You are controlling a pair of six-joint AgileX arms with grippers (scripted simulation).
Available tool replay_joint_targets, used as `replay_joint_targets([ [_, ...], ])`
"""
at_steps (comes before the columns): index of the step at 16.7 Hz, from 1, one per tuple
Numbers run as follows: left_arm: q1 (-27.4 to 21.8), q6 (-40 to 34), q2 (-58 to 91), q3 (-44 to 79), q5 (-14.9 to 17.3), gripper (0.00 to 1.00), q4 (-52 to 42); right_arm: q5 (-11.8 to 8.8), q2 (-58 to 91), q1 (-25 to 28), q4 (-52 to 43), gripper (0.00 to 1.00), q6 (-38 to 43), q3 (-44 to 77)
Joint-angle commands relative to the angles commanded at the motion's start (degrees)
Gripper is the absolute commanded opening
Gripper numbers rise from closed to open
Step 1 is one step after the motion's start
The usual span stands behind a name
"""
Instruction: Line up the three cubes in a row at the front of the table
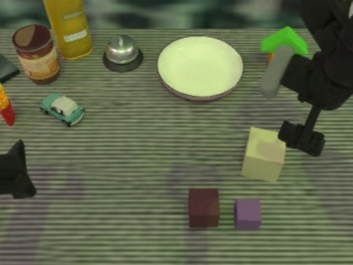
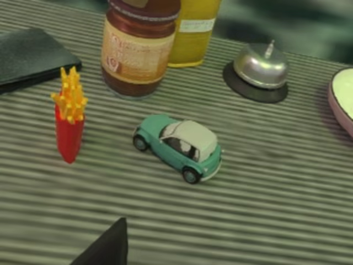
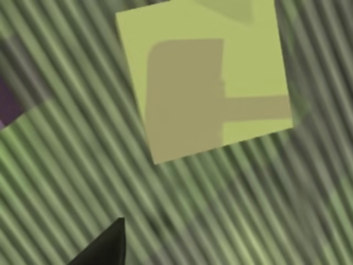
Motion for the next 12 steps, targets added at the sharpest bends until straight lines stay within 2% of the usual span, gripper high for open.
replay_joint_targets([
  [6,6.5,12.2,-17.6,-12.4,1.1,1.00,11.4,0.1,18.4,3.7,-9.5,1.00,-7.6,15.4],
  [12,7.1,13.7,-19.7,-13.5,1.2,1.00,12.7,0.2,20.2,4.2,-10.4,1.00,-8.5,17.1],
])
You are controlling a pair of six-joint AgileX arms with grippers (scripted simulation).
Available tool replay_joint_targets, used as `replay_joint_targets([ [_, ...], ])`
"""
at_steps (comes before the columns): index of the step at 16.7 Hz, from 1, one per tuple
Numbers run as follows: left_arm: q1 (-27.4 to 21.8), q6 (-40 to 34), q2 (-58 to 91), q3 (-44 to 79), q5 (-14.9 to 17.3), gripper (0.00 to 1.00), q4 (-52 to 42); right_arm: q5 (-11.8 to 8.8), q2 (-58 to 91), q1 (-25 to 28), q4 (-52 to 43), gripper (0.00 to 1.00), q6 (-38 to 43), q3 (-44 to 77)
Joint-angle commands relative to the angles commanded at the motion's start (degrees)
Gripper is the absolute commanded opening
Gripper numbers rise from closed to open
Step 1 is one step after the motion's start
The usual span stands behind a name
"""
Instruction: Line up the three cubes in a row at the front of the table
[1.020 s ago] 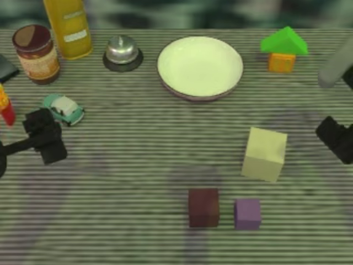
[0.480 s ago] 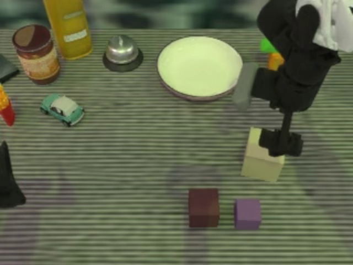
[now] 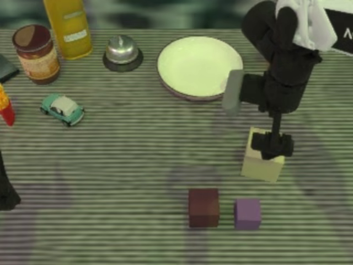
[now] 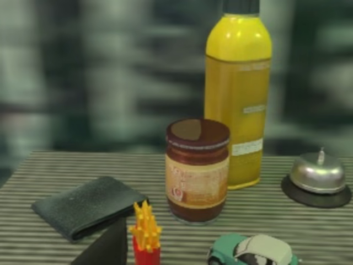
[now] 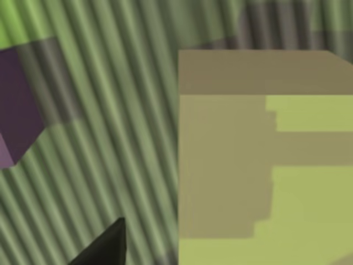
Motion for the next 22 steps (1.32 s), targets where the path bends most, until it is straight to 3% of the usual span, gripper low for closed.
replay_joint_targets([
  [4,0.0,0.0,0.0,0.0,0.0,1.00,0.0,0.0,0.8,-0.1,2.4,1.00,0.0,-1.8],
  [10,0.0,0.0,0.0,0.0,0.0,1.00,0.0,0.1,6.2,0.1,16.0,1.00,0.2,-9.4],
  [15,0.0,0.0,0.0,0.0,0.0,1.00,0.0,0.1,7.0,0.1,17.3,1.00,0.2,-10.4],
  [22,0.0,0.0,0.0,0.0,0.0,1.00,0.0,0.1,7.0,0.1,17.3,0.47,0.2,-10.4],
])
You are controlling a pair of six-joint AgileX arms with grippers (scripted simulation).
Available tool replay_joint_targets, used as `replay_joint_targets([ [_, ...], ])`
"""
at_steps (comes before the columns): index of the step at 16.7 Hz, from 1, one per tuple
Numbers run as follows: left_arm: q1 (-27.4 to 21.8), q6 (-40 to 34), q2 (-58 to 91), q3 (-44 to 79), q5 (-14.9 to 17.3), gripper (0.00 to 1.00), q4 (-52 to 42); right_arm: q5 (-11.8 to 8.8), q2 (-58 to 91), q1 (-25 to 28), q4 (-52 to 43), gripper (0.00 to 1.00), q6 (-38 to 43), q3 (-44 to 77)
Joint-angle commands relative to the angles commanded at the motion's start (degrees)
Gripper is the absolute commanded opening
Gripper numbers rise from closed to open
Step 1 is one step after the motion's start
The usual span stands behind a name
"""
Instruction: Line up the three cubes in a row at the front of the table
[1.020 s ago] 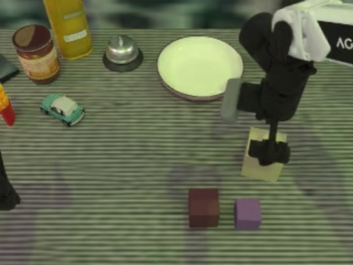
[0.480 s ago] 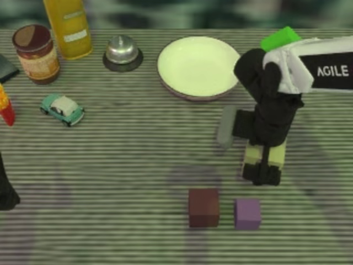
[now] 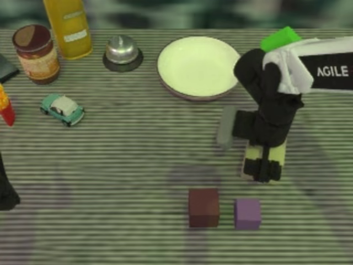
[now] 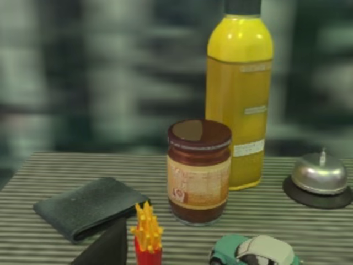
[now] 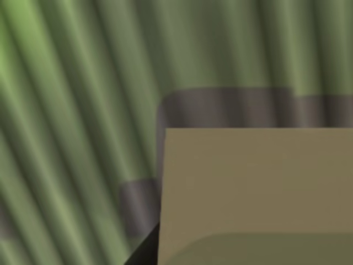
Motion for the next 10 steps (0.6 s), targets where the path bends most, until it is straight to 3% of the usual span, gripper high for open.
replay_joint_targets([
  [6,0.0,0.0,0.0,0.0,0.0,1.00,0.0,0.0,0.0,0.0,0.0,0.02,0.0,0.0],
  [10,0.0,0.0,0.0,0.0,0.0,1.00,0.0,0.0,0.0,0.0,0.0,0.00,0.0,0.0],
])
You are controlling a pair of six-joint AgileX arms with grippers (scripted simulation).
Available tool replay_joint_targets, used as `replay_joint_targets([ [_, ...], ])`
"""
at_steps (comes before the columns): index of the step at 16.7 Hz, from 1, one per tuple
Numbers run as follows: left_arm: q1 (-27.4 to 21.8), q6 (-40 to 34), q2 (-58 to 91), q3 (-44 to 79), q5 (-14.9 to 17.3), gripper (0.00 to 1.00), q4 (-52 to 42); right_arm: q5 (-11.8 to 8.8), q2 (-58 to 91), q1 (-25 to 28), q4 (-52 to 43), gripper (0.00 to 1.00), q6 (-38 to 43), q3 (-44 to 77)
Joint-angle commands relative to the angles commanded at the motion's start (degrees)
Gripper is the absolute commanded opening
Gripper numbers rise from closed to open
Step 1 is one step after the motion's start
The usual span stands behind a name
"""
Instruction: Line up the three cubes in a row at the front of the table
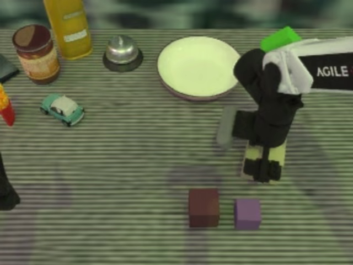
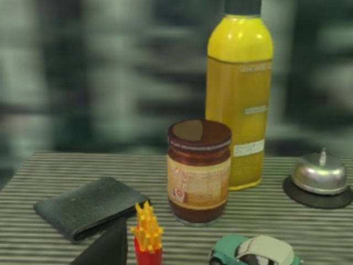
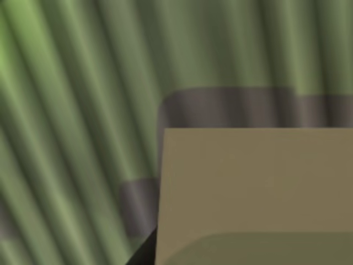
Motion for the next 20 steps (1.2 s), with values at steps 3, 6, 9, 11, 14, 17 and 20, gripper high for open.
replay_joint_targets([
  [3,0.0,0.0,0.0,0.0,0.0,1.00,0.0,0.0,0.0,0.0,0.0,0.00,0.0,0.0],
  [6,0.0,0.0,0.0,0.0,0.0,1.00,0.0,-0.1,-0.6,-0.1,-0.6,0.00,0.1,0.1],
  [9,0.0,0.0,0.0,0.0,0.0,1.00,0.0,-0.1,-2.2,0.2,-4.5,0.00,0.0,2.8],
  [11,0.0,0.0,0.0,0.0,0.0,1.00,0.0,-0.1,-4.0,0.2,-9.1,0.00,0.0,5.1],
  [14,0.0,0.0,0.0,0.0,0.0,1.00,0.0,-0.1,-6.1,0.4,-13.5,0.00,0.0,7.4],
  [17,0.0,0.0,0.0,0.0,0.0,1.00,0.0,-0.1,-6.3,0.4,-13.8,0.00,0.0,7.6],
  [20,0.0,0.0,0.0,0.0,0.0,1.00,0.0,-0.1,-5.5,1.0,-14.1,0.00,0.5,8.3],
])
